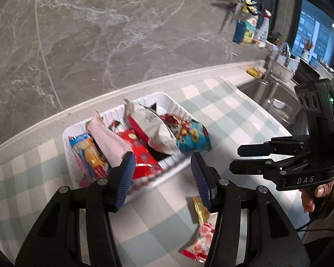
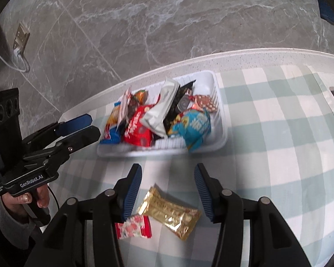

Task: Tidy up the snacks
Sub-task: 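Withdraw both tools from the tray toward the last two snacks, then grasp red-white fruit candy with left tool while right tool grasps gold foil cake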

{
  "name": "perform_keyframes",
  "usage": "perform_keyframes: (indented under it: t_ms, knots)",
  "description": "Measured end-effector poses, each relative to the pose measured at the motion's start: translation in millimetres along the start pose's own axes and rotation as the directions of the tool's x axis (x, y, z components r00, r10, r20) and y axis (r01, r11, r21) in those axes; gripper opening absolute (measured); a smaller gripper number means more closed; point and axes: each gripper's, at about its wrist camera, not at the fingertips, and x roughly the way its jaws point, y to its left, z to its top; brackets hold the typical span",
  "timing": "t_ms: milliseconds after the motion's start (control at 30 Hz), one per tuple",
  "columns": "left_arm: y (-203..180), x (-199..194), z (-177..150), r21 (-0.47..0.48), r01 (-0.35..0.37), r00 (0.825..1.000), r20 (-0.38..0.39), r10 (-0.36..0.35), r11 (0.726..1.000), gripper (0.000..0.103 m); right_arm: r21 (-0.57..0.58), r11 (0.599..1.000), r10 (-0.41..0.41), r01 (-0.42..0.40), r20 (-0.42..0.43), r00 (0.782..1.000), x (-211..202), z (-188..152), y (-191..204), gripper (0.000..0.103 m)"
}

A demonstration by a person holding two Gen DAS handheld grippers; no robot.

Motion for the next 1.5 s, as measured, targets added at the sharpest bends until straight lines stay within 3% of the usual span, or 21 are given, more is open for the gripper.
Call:
perform_keyframes:
  t_ms: [600,800,1100,1500]
  knots:
    - [-12.5,2.1,-49.3,0.066,0.101,0.991,-0.092,-0.095,0.993,0.052,-0.147,0.987,-0.084,0.07,-0.087,0.993,8.3,-34.2,23.3,0.053]
    - [-26.0,6.4,-70.7,0.119,0.157,0.981,-0.137,-0.14,0.981,0.053,-0.191,0.981,-0.064,0.045,-0.098,0.993,9.2,-41.6,22.7,0.053]
    - [-48.4,17.8,-103.2,0.174,0.151,0.965,-0.24,-0.107,0.973,0.053,-0.331,0.944,-0.048,-0.005,-0.149,0.988,19.4,-55.6,25.1,0.054]
    - [-67.1,33.4,-122.6,0.285,0.143,0.952,-0.301,-0.053,0.948,0.053,-0.514,0.858,-0.124,0.024,-0.161,0.979,33.0,-56.6,32.5,0.055]
